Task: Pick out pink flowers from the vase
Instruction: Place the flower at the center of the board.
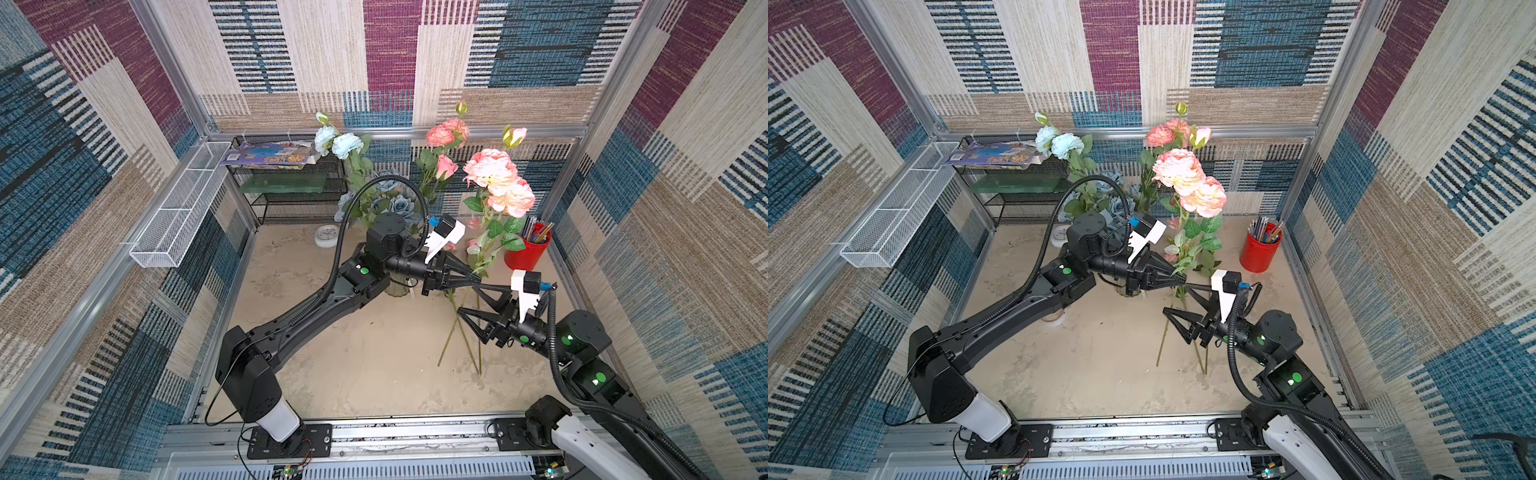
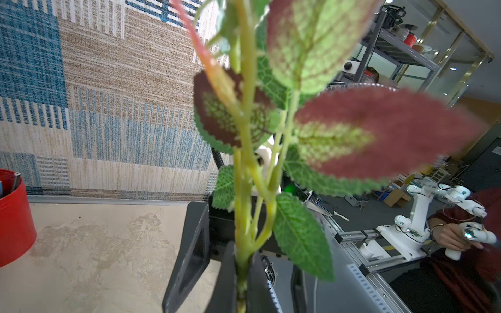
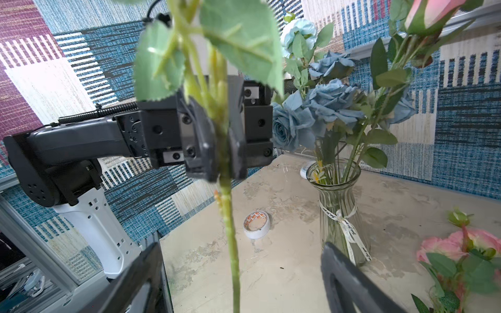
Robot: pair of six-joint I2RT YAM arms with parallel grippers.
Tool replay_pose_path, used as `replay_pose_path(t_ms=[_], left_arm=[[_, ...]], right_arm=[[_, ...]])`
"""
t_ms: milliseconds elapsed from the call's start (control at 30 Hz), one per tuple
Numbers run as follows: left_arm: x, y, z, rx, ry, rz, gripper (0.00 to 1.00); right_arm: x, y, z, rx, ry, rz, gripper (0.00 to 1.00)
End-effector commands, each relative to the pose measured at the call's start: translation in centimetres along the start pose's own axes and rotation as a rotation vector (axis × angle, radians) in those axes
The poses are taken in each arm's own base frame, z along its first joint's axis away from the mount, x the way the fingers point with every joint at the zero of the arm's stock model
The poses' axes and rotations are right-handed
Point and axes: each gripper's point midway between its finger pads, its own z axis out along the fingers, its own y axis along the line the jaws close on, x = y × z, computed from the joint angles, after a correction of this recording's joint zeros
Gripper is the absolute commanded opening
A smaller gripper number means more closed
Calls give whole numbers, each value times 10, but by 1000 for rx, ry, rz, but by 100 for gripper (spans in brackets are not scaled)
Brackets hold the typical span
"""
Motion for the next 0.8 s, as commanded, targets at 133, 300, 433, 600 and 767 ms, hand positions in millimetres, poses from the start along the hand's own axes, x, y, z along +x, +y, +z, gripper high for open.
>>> replay_pose_path(t_ms=[133, 300, 433, 600, 767], left_arm=[[-4, -4, 2, 17, -10, 11, 0], [-2, -2, 3, 14, -9, 10, 0], [-2, -1, 3, 16, -9, 11, 0], [-1, 1, 4, 8, -10, 16, 0], [-2, 2, 2, -20, -23, 59, 27]], right_arm=[[-10, 0, 9, 13, -23, -23, 49], [-12, 3, 8, 5, -18, -33, 23], [-10, 4, 10, -2, 6, -25, 11], [-10, 2, 12, 15, 7, -25, 0], [-7, -5, 14, 45, 16, -33, 0]])
